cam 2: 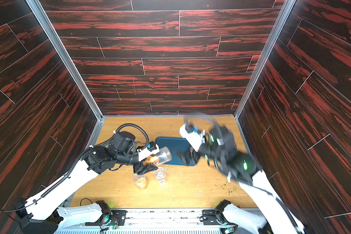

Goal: Pour the cookies out of the jar
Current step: Unscrew the lid from the jar.

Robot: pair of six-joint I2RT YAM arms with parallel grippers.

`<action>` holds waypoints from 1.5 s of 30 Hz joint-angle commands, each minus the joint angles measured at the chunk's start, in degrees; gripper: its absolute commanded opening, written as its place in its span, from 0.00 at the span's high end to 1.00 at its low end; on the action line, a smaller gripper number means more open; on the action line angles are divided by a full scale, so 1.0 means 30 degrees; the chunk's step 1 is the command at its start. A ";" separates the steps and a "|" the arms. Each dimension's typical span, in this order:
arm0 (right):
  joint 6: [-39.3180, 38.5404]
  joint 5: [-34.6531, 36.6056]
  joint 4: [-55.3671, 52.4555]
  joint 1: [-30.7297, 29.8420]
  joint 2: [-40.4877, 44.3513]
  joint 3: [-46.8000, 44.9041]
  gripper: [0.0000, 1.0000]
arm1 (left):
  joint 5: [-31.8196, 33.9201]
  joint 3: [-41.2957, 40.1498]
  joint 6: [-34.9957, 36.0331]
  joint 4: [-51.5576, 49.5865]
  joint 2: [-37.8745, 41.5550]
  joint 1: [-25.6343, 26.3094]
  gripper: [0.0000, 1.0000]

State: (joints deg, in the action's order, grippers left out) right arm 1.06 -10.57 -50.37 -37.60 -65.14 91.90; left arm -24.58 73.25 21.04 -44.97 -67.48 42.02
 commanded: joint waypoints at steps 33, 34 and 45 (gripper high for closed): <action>1.5050 -1.1968 -0.4084 0.0252 -0.6248 0.2532 0.07 | 0.1059 0.0074 0.1547 0.0510 0.1591 0.0067 1.00; 1.5002 -1.2037 -0.4106 0.0254 -0.6291 0.2505 0.09 | 0.1073 0.0096 0.1568 0.0547 0.1578 0.0085 1.00; 1.4742 -1.2356 -0.3830 0.0282 -0.6295 0.2107 0.19 | 0.0973 0.0392 0.1569 0.0547 0.1371 0.0114 1.00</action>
State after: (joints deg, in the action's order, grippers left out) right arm 45.98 -45.84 -61.58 -36.62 -83.11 98.06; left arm -20.58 73.60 24.25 -44.10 -64.29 42.06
